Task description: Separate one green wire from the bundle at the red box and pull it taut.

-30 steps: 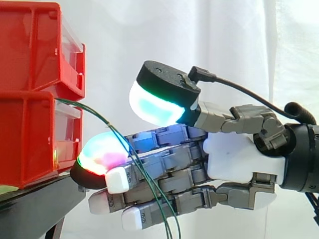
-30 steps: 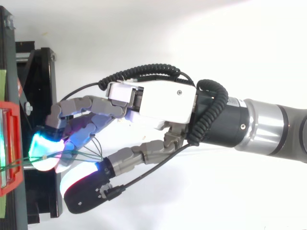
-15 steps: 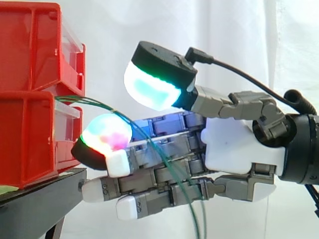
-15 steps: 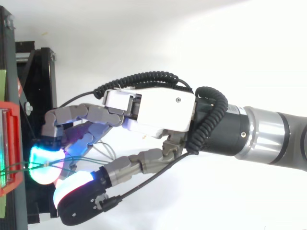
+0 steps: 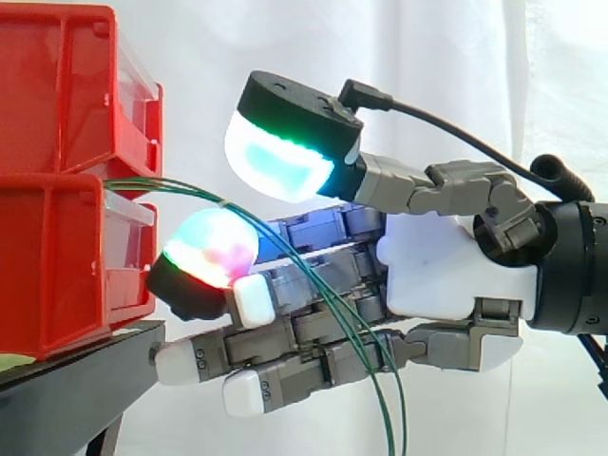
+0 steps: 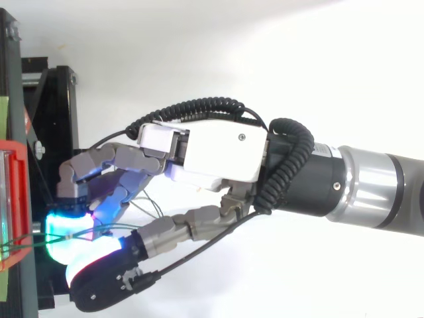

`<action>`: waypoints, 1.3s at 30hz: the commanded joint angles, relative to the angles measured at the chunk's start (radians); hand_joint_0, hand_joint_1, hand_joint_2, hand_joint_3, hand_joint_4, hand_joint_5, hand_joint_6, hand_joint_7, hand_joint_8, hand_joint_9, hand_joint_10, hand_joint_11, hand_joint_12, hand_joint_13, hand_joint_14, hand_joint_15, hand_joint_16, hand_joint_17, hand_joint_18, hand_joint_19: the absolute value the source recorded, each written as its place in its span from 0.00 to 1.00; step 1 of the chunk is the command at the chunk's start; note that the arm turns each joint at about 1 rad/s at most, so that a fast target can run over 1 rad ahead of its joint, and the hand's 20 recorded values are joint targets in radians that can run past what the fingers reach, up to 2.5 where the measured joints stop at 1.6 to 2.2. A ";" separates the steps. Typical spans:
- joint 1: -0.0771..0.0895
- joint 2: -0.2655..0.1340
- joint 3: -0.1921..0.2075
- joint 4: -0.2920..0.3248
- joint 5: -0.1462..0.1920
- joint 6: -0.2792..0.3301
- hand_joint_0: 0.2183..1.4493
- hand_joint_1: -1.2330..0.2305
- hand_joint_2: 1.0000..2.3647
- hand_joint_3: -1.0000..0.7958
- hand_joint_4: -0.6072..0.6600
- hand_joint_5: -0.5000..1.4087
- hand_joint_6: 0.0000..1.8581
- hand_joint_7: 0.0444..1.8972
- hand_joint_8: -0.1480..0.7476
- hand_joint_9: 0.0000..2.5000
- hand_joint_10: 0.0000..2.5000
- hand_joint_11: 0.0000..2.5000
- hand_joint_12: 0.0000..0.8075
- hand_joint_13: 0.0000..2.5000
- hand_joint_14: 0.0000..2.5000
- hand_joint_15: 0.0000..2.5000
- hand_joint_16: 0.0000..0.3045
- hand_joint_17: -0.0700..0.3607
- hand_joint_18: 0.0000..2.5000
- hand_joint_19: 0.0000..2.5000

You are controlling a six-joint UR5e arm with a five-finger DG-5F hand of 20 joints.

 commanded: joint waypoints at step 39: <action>-0.019 0.001 0.074 -0.106 -0.009 -0.001 0.26 0.41 0.01 0.37 0.69 0.17 0.48 0.58 0.57 0.42 0.01 0.38 0.42 0.26 0.00 0.10 0.16 0.42 0.29 0.15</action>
